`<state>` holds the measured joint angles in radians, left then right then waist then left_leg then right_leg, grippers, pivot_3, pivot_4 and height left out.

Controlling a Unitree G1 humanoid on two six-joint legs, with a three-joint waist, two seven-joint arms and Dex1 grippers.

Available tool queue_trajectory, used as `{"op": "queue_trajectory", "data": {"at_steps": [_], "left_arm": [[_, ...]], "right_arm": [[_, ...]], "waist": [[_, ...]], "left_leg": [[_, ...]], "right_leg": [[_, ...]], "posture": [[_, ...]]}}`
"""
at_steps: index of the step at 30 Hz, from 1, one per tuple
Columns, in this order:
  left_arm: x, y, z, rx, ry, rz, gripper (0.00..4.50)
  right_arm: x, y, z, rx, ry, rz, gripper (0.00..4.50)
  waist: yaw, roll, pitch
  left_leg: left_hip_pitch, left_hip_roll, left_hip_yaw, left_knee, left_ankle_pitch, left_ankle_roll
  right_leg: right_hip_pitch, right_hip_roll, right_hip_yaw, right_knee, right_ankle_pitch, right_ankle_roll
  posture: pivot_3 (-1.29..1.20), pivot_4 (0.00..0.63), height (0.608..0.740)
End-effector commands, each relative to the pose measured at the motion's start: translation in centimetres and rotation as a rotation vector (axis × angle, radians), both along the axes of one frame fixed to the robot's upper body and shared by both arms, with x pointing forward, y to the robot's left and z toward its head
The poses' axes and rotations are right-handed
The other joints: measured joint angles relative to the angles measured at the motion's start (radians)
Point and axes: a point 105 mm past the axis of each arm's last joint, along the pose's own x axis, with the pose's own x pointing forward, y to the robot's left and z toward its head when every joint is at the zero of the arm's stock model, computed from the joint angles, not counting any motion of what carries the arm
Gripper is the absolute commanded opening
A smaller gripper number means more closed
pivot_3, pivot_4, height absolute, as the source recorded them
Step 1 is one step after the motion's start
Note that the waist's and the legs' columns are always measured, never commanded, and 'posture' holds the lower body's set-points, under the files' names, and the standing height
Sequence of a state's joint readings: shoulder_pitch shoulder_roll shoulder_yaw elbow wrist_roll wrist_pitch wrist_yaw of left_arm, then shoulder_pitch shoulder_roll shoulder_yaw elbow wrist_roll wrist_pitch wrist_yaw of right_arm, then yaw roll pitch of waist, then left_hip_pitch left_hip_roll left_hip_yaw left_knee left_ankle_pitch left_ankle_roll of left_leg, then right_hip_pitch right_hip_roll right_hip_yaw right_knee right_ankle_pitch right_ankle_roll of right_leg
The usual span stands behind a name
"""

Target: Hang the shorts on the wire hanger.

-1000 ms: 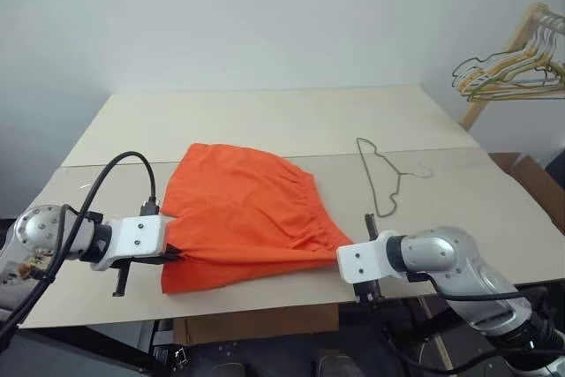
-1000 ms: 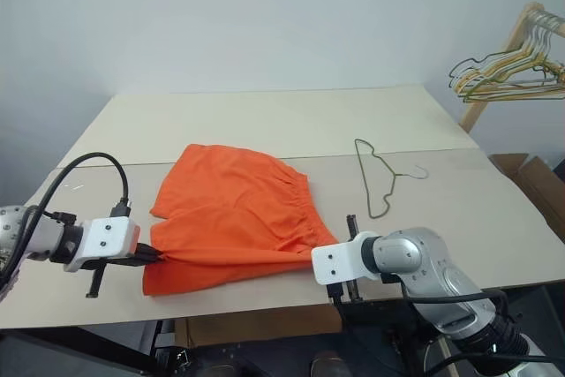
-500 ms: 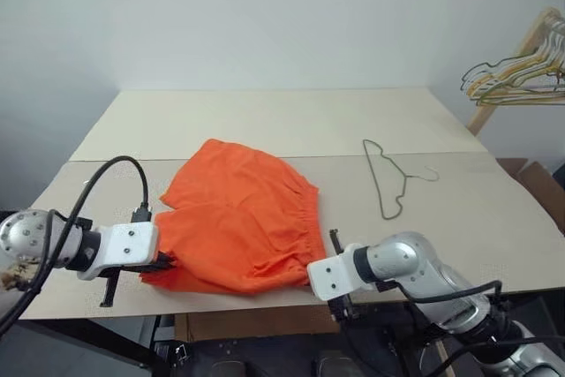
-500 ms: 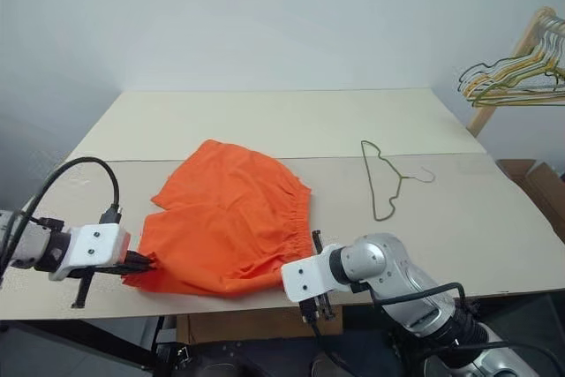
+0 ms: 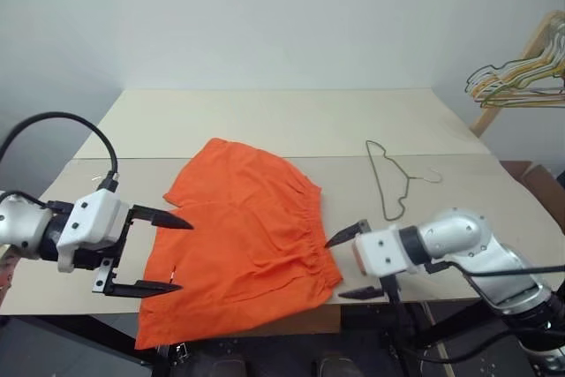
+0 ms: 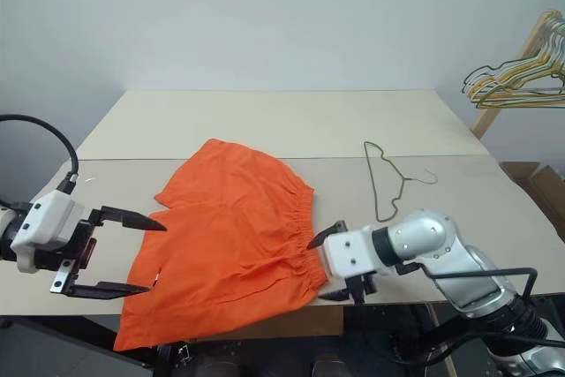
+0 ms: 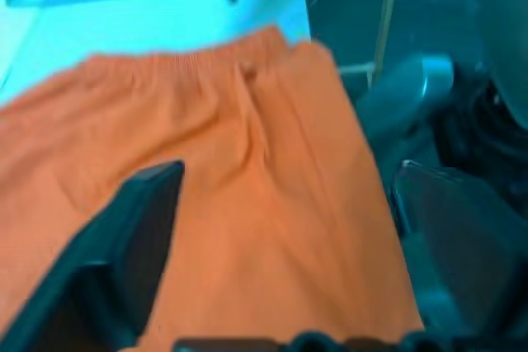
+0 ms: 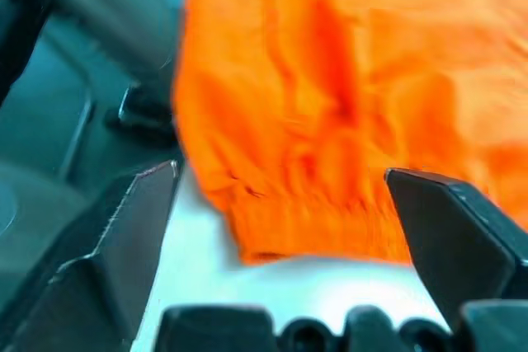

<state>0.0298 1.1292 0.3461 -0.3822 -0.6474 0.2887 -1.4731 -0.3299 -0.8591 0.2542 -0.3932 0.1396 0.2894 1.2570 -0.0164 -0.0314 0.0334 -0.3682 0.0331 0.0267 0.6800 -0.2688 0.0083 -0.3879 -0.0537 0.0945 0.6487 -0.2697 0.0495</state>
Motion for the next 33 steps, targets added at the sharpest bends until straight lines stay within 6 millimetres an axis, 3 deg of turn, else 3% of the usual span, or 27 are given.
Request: {"op": "queue_trajectory", "data": {"at_steps": [1, 6, 8, 15, 22, 33], "left_arm": [[0.7, -0.6, -0.8, 0.023, -0.032, 0.014, 4.48], [1.2, -1.8, -2.8, 0.051, -0.052, -0.007, 4.48], [1.4, -2.4, -3.1, 0.05, -0.058, -0.022, 4.48], [2.5, -4.7, -3.1, -0.009, -0.105, -0.079, 4.48], [2.3, -5.9, -2.8, -0.058, -0.117, -0.093, 4.48], [1.9, -6.2, -3.6, -0.065, -0.111, -0.079, 4.48]], "right_arm": [[4.8, -1.3, 2.7, 0.127, 0.011, -0.338, 4.47], [11.9, -5.5, 1.9, 0.185, 0.056, -0.92, 4.47], [13.7, -6.9, 1.2, 0.213, 0.068, -1.088, 4.47], [17.8, -8.9, -1.1, 0.308, 0.103, -1.383, 4.47], [18.4, -9.3, -3.0, 0.324, 0.188, -1.415, 4.47], [17.3, -6.4, -5.0, 0.273, 0.273, -1.247, 4.47]], "waist": [[-0.006, 0.0, 0.0], [-0.005, 0.0, 0.0], [-0.004, 0.0, 0.0], [-0.031, 0.001, 0.001], [-0.081, 0.002, 0.001], [-0.109, 0.003, 0.002]], "left_leg": [[0.001, 0.001, 0.0, 0.0, 0.0, 0.0], [-0.001, 0.002, 0.0, -0.001, 0.0, 0.0], [-0.002, 0.002, 0.0, -0.001, 0.0, 0.0], [-0.004, 0.0, 0.0, -0.001, 0.0, 0.0], [-0.004, 0.0, -0.002, -0.002, 0.0, 0.0], [-0.004, 0.0, -0.01, -0.003, 0.0, 0.0]], "right_leg": [[0.0, 0.001, 0.0, 0.0, 0.0, -0.001], [-0.002, 0.003, 0.001, 0.0, 0.001, -0.003], [-0.002, 0.003, 0.001, 0.0, 0.001, -0.003], [-0.003, 0.001, 0.002, -0.001, 0.002, -0.002], [-0.003, 0.001, 0.002, -0.001, 0.002, -0.002], [-0.002, 0.001, 0.001, -0.001, 0.002, -0.001]], "posture": [[0.0, 0.0, 0.74], [-0.02, 0.0, 0.74], [-0.03, 0.0, 0.74], [-0.04, 0.0, 0.74], [-0.03, 0.0, 0.74], [-0.02, 0.0, 0.74]]}}
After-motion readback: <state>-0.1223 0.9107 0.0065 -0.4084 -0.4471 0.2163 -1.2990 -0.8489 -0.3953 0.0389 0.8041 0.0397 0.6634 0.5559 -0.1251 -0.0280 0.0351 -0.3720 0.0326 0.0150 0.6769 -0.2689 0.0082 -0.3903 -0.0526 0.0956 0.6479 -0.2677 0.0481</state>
